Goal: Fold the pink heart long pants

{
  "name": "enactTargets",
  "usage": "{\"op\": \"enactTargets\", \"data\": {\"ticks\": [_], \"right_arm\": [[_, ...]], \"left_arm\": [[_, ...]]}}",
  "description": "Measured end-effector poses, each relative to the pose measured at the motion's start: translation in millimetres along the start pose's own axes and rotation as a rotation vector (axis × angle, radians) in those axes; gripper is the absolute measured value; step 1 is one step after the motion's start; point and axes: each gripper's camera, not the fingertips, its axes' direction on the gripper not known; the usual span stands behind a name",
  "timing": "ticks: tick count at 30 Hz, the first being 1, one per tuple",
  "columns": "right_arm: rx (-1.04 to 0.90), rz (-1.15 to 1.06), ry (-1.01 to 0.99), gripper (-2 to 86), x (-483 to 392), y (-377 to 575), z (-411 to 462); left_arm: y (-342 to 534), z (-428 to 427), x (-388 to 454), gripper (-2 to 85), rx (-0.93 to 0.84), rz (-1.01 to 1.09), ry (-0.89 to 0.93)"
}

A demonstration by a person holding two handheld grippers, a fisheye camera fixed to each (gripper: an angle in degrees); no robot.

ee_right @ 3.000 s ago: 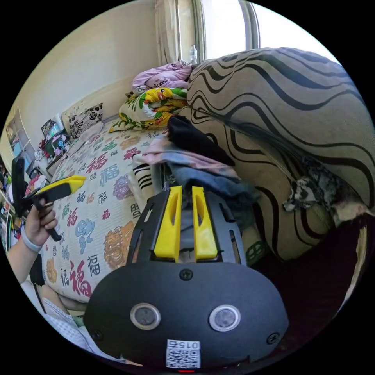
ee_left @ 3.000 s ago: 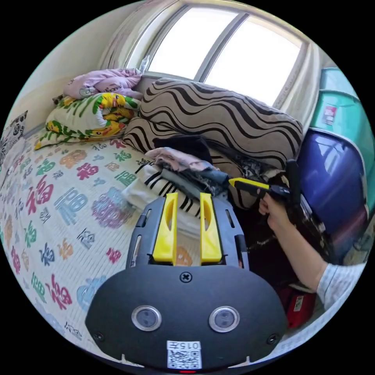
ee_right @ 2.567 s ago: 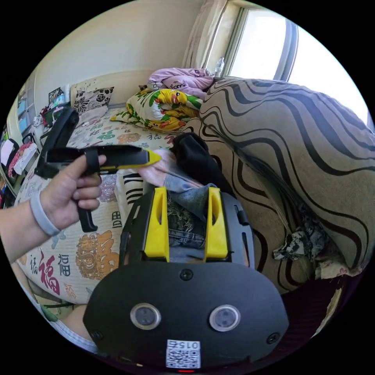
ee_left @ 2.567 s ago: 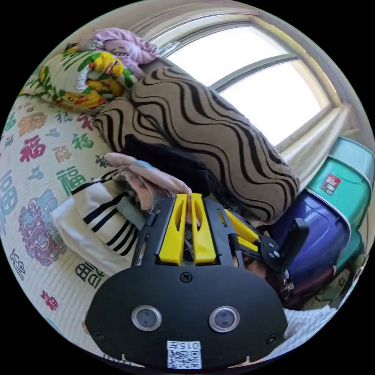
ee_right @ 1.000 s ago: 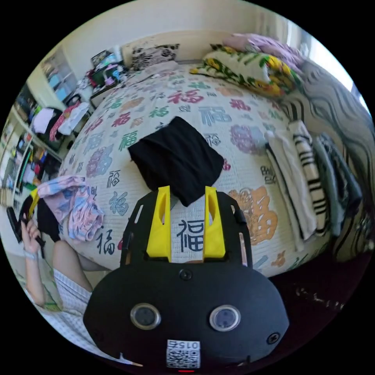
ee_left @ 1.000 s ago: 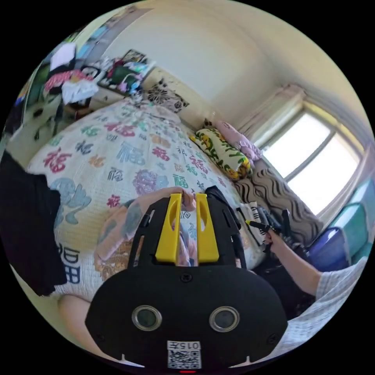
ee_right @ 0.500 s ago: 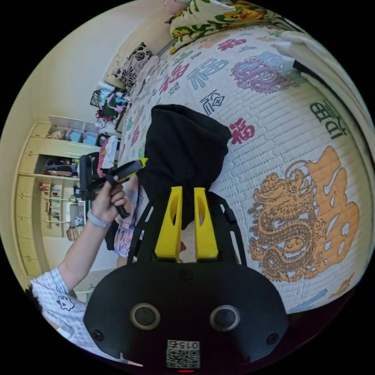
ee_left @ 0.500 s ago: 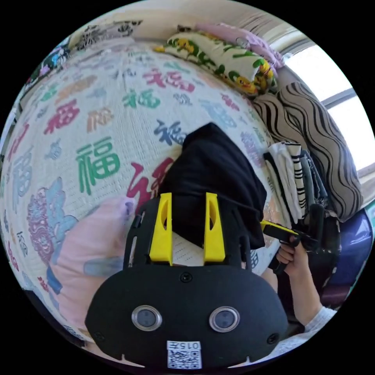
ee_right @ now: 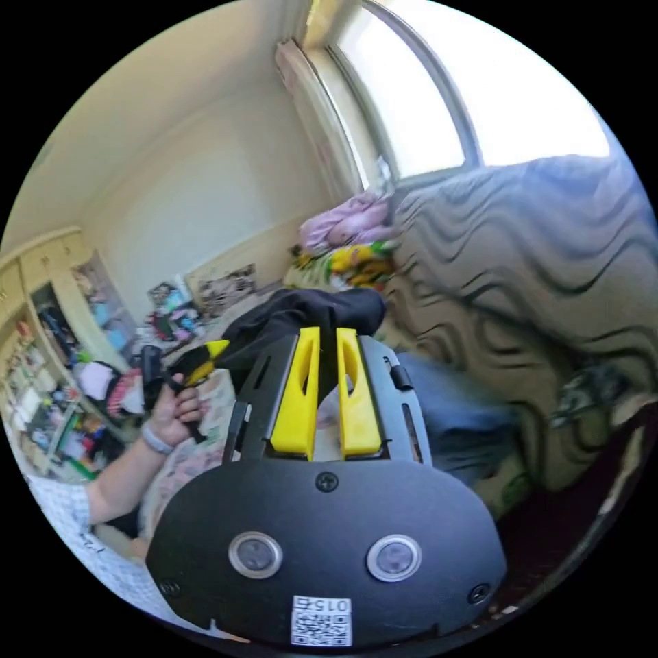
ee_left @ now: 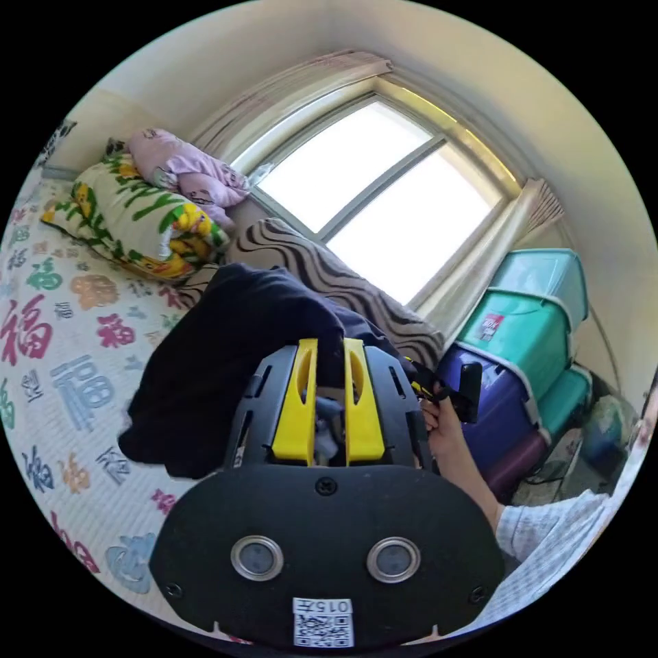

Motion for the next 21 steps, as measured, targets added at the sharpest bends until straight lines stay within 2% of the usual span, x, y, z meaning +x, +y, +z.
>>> {"op": "enactTargets", "data": {"ticks": [1,3,6,8,10,13,15,17,21], "right_arm": [[-0.003,0.050,0.103,6.2,4.0,-3.0,-10.8],[0.007,0.025,0.052,6.7,-0.1,6.9,-23.0],[-0.053,-0.067,-0.026,6.8,-27.6,46.1,-14.0],[-0.162,-0.178,-0.081,6.9,-66.5,91.0,15.4],[-0.254,-0.284,-0.161,7.1,-108.4,134.8,44.6],[-0.475,-0.438,-0.334,7.5,-190.9,215.6,106.8],[-0.595,-0.491,-0.463,7.8,-240.9,258.7,139.8],[-0.699,-0.537,-0.565,8.2,-302.9,302.7,174.2],[-0.833,-0.521,-0.664,9.0,-373.8,340.0,217.9]], "left_arm": [[1.2,1.5,6.2,8.4,-0.024,-0.017,0.023],[17.3,-13.7,19.0,9.1,-0.013,0.051,-0.005],[68.2,-63.9,18.4,9.8,-0.086,0.115,-0.200],[112.1,-110.1,4.7,10.8,-0.139,0.070,-0.366],[187.5,-191.9,-11.4,13.6,-0.159,-0.069,-0.646],[295.0,-301.3,-14.1,13.9,-0.049,-0.337,-0.876],[348.4,-346.4,-5.6,13.9,-0.011,-0.469,-0.959],[391.0,-372.0,5.6,13.9,0.023,-0.556,-0.999],[450.4,-375.3,16.2,14.3,0.052,-0.644,-0.860]]}}
